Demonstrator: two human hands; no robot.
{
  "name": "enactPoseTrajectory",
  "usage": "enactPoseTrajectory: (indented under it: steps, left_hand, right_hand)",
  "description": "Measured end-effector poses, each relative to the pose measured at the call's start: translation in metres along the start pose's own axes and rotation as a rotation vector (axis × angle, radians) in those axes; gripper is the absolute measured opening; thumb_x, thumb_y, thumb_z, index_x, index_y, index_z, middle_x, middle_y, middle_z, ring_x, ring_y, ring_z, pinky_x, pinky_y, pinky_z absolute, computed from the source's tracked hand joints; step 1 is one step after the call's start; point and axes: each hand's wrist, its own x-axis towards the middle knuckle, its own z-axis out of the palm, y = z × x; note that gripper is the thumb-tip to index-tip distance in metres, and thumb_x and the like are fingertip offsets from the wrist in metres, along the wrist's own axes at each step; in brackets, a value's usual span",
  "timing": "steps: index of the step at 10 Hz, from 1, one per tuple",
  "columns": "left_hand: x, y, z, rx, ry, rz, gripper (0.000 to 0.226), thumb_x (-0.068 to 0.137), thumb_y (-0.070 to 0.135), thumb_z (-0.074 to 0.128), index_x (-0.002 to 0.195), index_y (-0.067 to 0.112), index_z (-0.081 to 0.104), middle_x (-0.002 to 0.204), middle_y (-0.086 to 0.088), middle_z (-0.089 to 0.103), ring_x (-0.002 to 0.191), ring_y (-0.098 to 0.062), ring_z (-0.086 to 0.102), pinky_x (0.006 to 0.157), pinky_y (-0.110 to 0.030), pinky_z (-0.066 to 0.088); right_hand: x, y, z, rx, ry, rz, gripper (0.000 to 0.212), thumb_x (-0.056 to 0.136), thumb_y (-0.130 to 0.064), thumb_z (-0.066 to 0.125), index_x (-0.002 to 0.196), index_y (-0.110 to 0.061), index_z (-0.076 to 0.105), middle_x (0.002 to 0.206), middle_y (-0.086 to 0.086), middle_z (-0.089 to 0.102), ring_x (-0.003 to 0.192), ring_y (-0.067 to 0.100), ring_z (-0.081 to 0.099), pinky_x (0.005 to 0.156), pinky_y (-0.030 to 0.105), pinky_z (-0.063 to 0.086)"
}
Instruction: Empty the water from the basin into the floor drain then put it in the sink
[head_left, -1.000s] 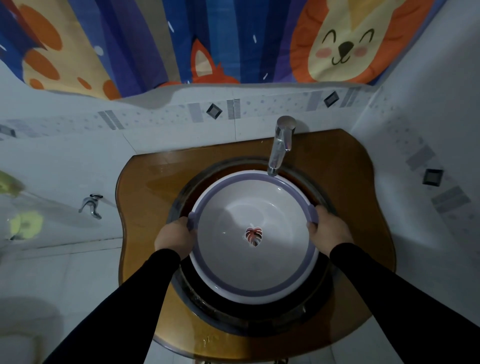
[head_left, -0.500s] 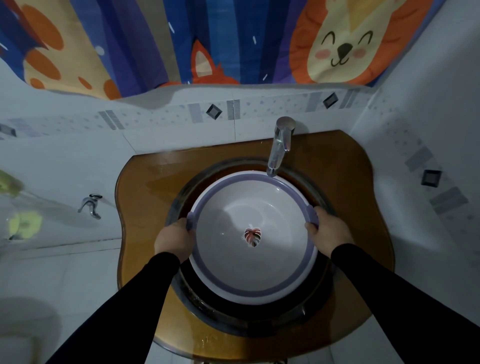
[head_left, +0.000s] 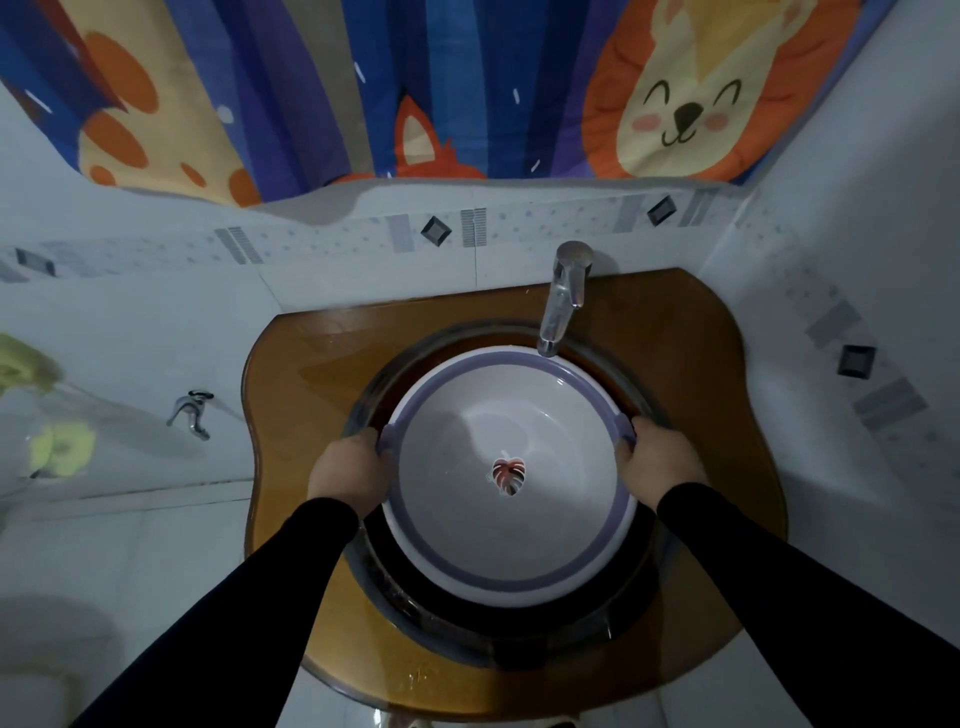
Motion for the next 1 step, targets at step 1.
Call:
enactPoseTrajectory:
  steps: [1]
  left_hand:
    - [0.0029,-0.0072,-0.0101,-0.07,0.107,-0.005,0.032,0.099,0.043,0.039,0.107,0.017,0.056,0.082,-0.004,0.052,0.066,-0.02,0.053,0.056,-0.032,0.041]
  right_hand:
    - [0.0046,0.005,-0.0153,0.052,0.09,-0.013,0.039,0.097,-0.038,0.038,0.121,-0.011,0.052,0.108,0.015,0.065,0.085,0.032,0.059,0.067,0.03,0.044]
